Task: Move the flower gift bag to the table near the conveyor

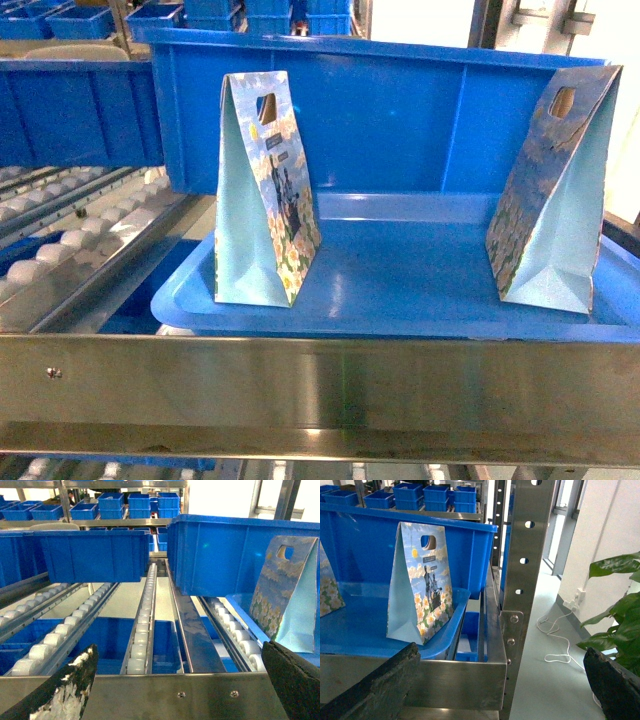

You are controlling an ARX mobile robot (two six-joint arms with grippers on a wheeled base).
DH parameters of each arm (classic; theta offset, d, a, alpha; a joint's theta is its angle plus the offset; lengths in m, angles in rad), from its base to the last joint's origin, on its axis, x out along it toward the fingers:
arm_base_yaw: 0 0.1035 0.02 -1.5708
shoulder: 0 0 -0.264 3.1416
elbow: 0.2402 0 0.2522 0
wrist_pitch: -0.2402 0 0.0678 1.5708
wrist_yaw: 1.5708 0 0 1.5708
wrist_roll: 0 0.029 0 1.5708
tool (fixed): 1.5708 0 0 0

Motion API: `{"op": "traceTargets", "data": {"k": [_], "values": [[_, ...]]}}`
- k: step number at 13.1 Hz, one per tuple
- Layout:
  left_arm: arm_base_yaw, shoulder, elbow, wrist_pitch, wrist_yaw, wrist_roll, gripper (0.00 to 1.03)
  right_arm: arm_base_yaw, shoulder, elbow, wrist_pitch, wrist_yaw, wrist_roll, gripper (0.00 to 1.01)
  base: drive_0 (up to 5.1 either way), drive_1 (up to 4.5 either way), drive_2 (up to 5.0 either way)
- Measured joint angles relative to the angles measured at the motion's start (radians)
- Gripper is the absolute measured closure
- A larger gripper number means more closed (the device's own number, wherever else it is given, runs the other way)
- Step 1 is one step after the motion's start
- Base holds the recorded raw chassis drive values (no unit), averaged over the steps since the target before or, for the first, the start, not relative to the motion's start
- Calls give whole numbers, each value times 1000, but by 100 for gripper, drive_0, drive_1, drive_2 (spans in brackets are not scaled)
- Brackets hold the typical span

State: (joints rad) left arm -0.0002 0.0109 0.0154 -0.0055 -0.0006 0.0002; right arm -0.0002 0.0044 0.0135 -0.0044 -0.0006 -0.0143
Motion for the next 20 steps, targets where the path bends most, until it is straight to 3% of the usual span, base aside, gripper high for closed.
{"op": "traceTargets", "data": {"k": [11, 12, 13, 15, 17, 20], "values": [[0, 0, 0, 0, 0, 0, 5, 0, 0, 0, 0, 0, 0, 3, 0, 0, 0], [10, 1, 0, 3, 14, -1, 5, 18, 5, 0, 19, 16, -5, 3, 0, 0, 0], [56, 11, -1, 36, 51, -1, 5, 56, 43, 0, 94, 20, -9, 3, 0, 0, 0], [114, 145, -1, 202, 100, -20, 5, 108, 201, 0, 250, 45, -29, 3, 0, 0, 0], [91, 444, 9, 503, 140, -32, 5, 185, 441, 14, 467, 94, -35, 3, 0, 0, 0], [30, 832, 174, 840, 136, -56, 5, 209, 795, 132, 770, 109, -39, 3, 0, 0, 0]]}}
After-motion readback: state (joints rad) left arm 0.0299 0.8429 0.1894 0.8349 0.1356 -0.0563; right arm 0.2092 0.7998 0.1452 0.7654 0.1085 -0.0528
